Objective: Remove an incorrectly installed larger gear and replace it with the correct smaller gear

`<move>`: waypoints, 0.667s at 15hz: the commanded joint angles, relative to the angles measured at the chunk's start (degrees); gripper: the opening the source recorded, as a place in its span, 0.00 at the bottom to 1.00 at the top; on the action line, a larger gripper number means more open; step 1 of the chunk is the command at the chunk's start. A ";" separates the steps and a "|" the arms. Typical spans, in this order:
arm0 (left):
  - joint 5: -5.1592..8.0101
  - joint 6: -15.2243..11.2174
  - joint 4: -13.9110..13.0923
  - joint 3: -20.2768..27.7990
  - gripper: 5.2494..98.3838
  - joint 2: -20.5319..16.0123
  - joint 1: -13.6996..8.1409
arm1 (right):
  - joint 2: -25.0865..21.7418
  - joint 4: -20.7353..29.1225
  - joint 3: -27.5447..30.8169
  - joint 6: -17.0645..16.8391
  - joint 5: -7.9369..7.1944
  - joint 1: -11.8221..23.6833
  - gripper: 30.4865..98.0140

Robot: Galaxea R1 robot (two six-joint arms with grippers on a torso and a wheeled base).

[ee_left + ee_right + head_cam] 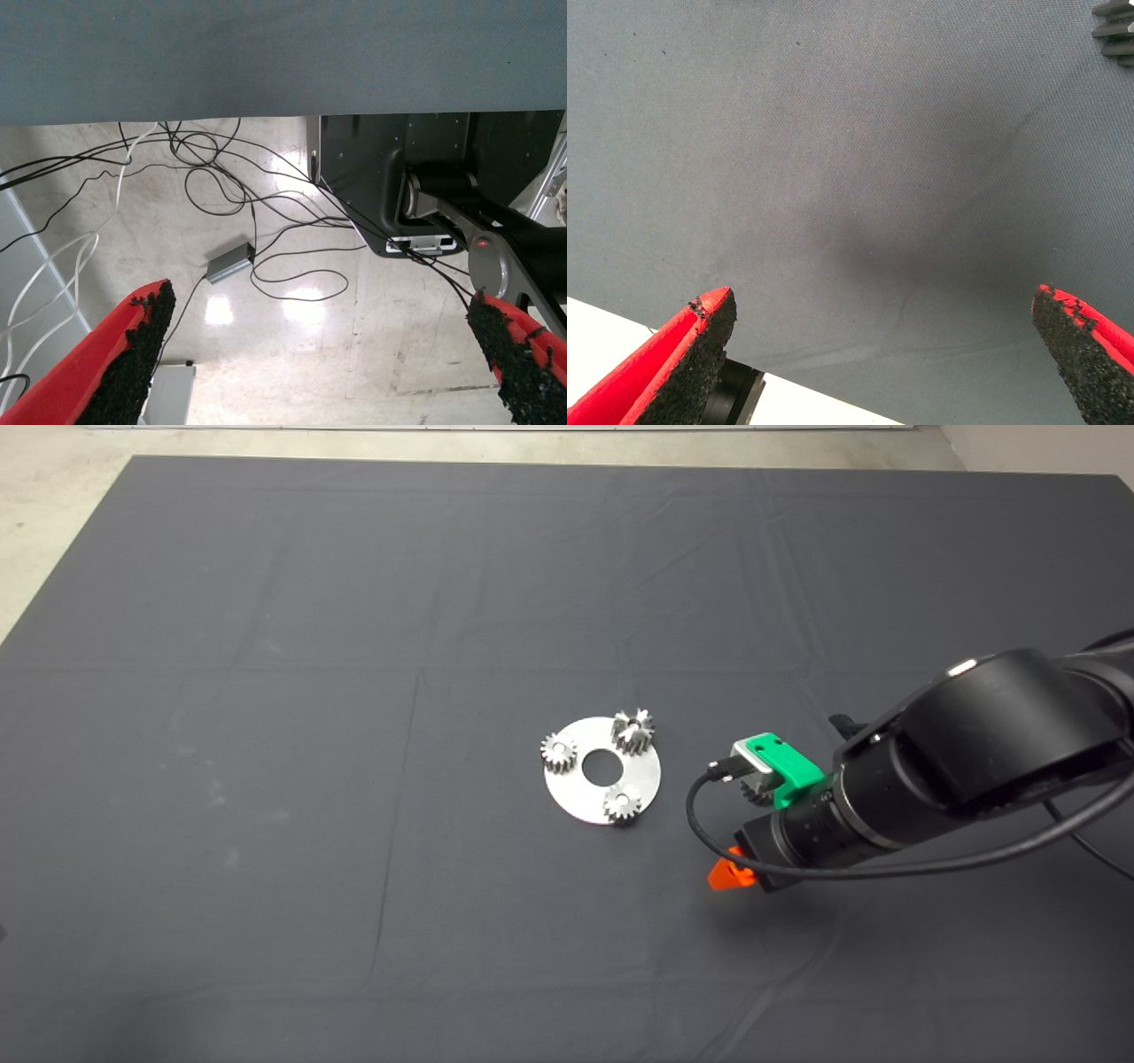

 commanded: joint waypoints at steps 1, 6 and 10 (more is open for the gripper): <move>1.66 -0.11 -0.81 0.87 0.85 -0.16 0.08 | -0.04 -1.44 -1.16 0.26 -4.95 0.92 0.86; 1.57 -0.28 -0.90 1.04 0.85 -0.33 0.08 | 3.28 -1.88 -12.39 -7.89 -4.53 1.53 0.86; 1.31 -1.34 -0.90 1.31 0.85 -0.07 0.08 | 11.13 -1.97 -21.06 -11.16 -4.42 2.37 0.86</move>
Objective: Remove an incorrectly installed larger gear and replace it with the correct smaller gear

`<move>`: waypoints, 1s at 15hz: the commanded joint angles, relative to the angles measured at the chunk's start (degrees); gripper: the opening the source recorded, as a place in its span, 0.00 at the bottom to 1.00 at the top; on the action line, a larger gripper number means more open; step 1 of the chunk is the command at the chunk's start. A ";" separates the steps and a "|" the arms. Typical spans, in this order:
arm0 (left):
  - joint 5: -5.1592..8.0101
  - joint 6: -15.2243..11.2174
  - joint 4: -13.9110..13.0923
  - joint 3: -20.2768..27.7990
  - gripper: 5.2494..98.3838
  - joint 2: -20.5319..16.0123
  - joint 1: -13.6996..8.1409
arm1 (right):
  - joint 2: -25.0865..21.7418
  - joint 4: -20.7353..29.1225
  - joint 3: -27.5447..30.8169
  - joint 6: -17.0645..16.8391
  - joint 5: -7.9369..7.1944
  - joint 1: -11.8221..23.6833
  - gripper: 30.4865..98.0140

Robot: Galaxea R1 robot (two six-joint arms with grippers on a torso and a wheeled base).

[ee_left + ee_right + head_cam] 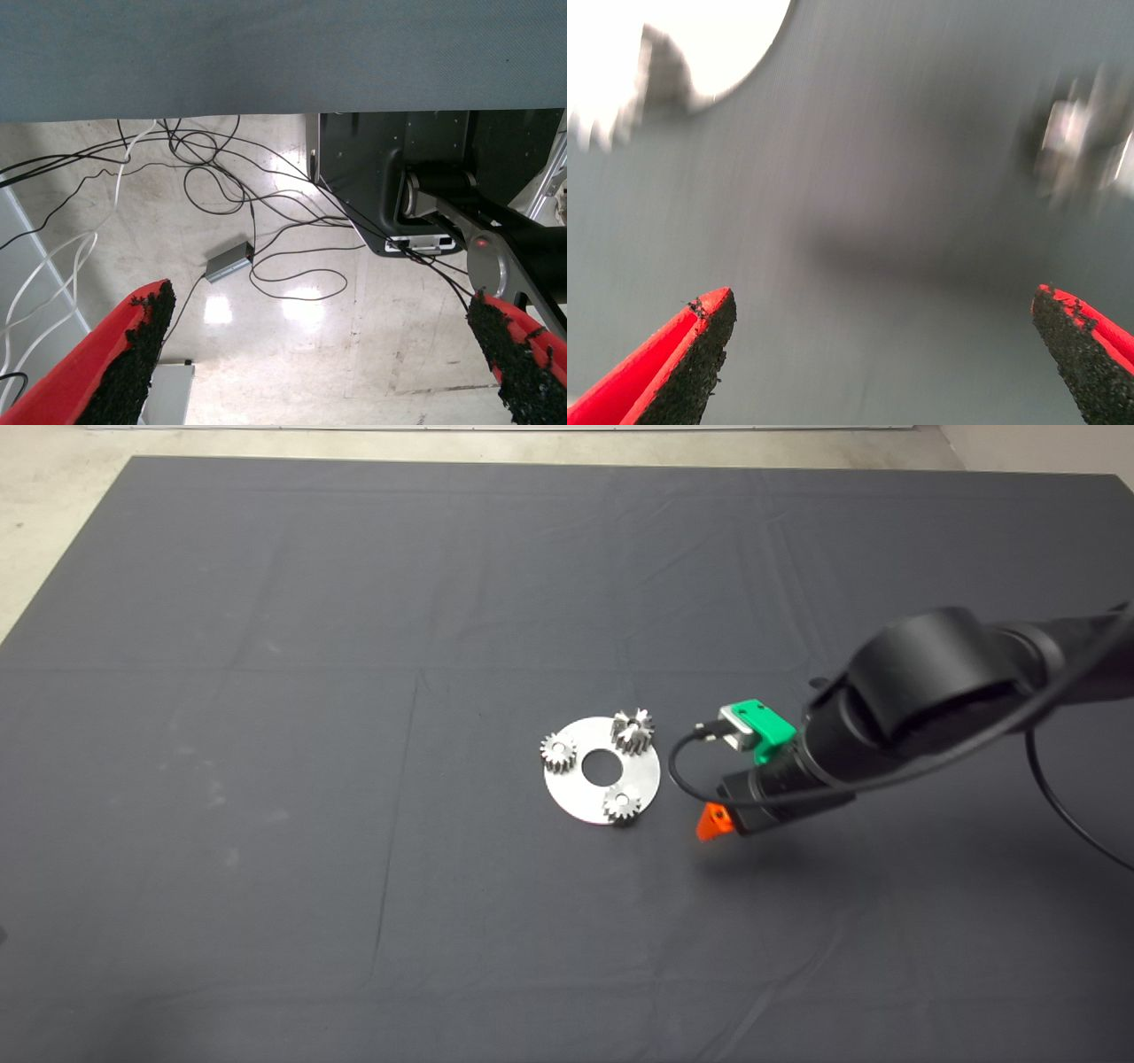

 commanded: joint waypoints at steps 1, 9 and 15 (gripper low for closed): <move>1.31 -0.99 -0.84 0.98 0.85 -0.02 0.08 | 8.66 -1.75 -7.53 -3.57 -4.13 3.06 0.86; 0.25 -1.25 -0.84 0.98 0.85 -0.02 0.08 | 17.11 -2.14 -19.20 -8.31 -4.13 5.06 0.86; -0.01 -1.25 -0.84 0.98 0.85 -0.02 0.08 | 17.20 -3.90 -22.46 -10.51 -4.39 4.19 0.86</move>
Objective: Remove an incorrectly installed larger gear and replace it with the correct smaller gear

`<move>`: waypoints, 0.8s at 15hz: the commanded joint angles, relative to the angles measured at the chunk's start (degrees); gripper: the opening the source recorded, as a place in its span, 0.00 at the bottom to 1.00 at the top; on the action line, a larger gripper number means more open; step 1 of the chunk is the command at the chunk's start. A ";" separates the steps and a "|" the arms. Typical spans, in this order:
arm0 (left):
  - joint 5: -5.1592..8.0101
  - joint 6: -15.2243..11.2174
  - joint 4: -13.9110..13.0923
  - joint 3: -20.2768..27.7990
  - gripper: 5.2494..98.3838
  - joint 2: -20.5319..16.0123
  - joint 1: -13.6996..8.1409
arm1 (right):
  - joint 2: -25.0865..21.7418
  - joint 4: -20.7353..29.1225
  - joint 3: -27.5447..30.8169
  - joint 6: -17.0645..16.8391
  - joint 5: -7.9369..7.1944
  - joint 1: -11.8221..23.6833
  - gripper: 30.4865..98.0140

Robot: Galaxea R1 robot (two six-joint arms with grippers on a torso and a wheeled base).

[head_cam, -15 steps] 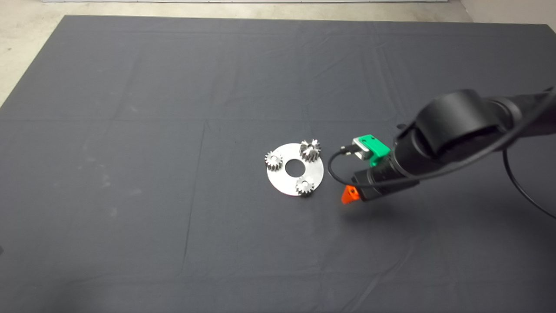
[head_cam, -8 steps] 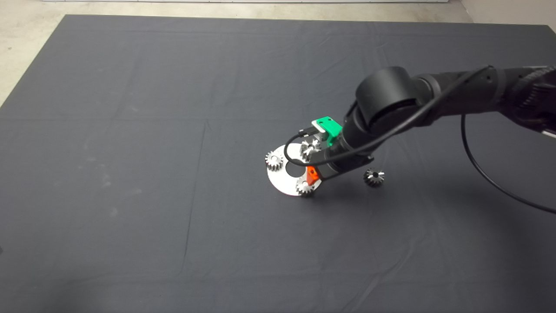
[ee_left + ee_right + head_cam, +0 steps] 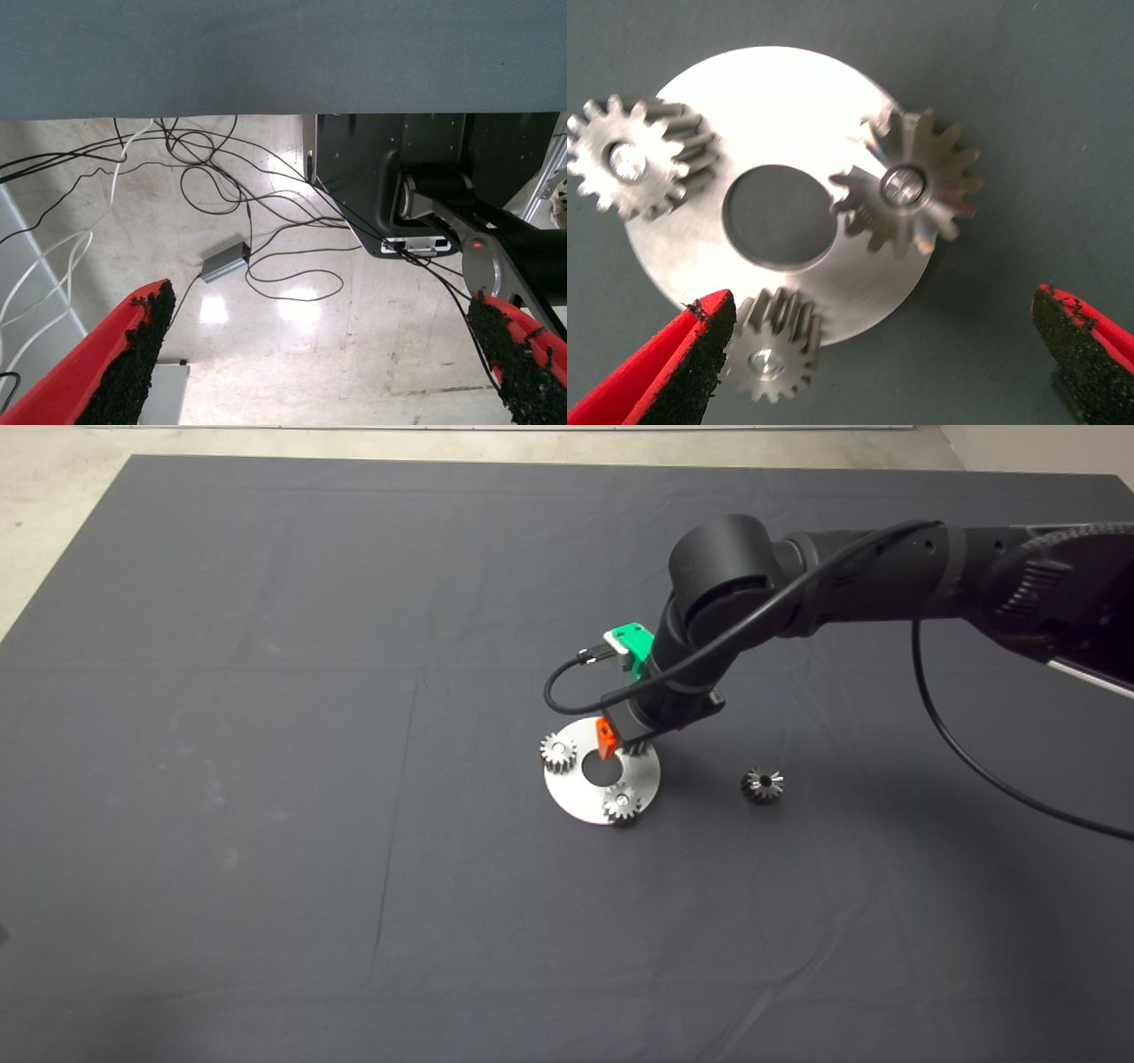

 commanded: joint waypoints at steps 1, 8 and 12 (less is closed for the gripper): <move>0.23 -0.36 -0.84 0.82 0.85 -0.25 0.08 | 0.73 -3.04 -2.17 -1.92 -4.61 0.40 0.86; 0.23 -0.28 -0.84 0.82 0.85 -0.60 0.08 | 0.63 -5.42 -2.35 -1.99 -4.70 -2.38 0.86; 0.16 -0.28 -0.84 0.82 0.85 -0.43 0.08 | 0.82 -7.95 -5.73 -5.07 -4.70 -3.18 0.86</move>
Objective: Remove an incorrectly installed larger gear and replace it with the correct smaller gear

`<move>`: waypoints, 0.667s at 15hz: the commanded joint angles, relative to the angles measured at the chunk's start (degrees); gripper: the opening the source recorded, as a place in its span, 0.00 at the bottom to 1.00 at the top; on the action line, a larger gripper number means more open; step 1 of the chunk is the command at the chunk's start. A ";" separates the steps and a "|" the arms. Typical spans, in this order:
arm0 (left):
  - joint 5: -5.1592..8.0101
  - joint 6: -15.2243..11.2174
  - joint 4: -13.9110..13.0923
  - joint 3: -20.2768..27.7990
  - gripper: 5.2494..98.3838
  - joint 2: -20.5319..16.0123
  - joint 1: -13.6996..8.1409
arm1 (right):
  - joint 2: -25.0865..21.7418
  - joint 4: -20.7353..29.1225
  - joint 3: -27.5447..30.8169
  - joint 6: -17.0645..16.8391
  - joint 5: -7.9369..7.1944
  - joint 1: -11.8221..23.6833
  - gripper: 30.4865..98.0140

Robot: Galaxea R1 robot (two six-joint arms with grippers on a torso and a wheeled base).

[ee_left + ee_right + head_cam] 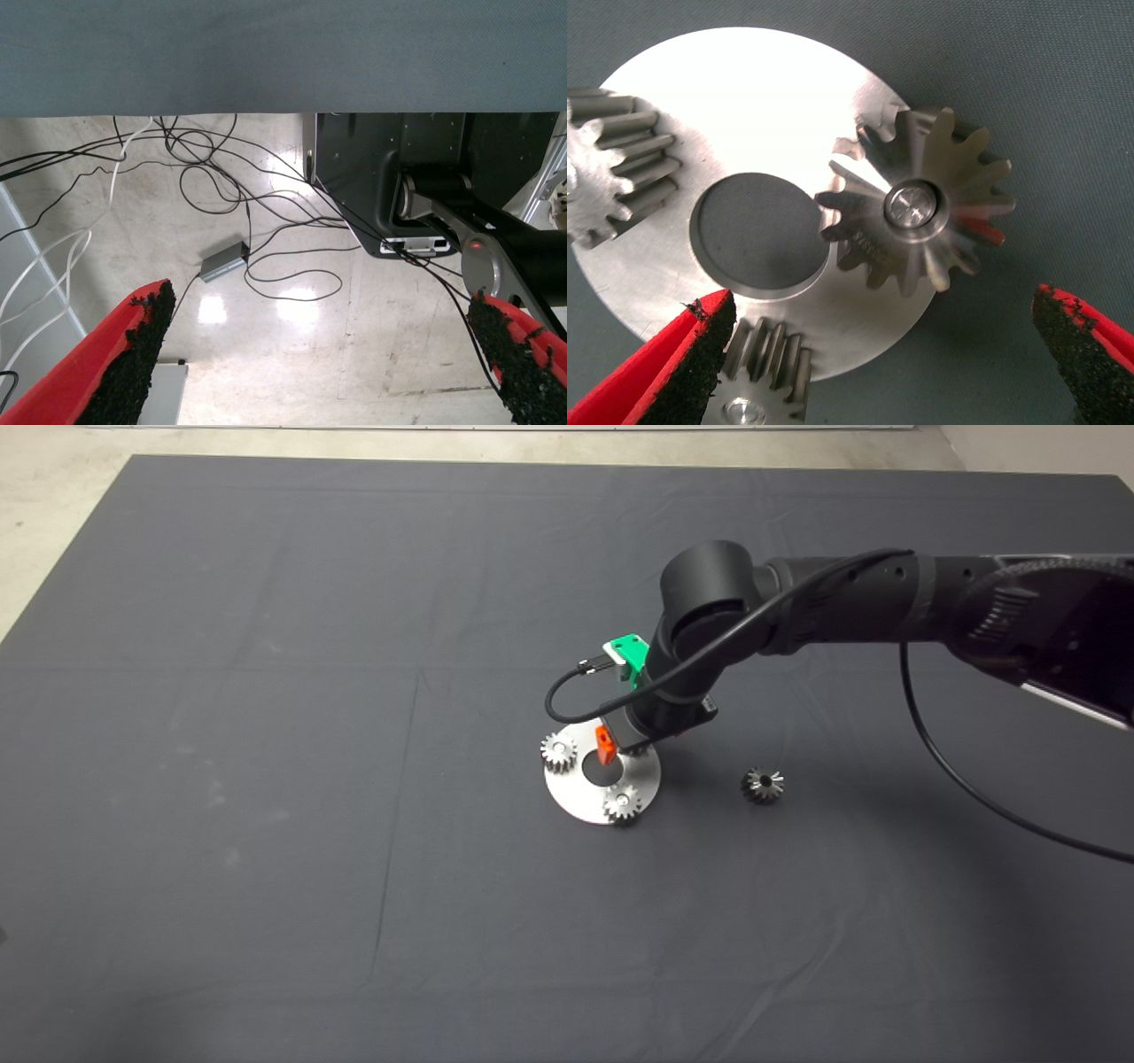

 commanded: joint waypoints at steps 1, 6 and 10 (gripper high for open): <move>0.13 -0.17 -0.79 0.80 0.85 -0.26 0.08 | 0.22 -4.68 -3.42 -3.42 -4.61 0.38 0.86; -0.44 -0.17 -0.79 0.80 0.85 -0.35 0.08 | 0.99 -6.35 -4.54 -3.51 -4.43 0.47 0.86; -0.44 -0.08 -0.79 0.80 0.85 -0.35 0.08 | 1.19 -6.44 -4.48 -3.33 -4.43 0.47 0.86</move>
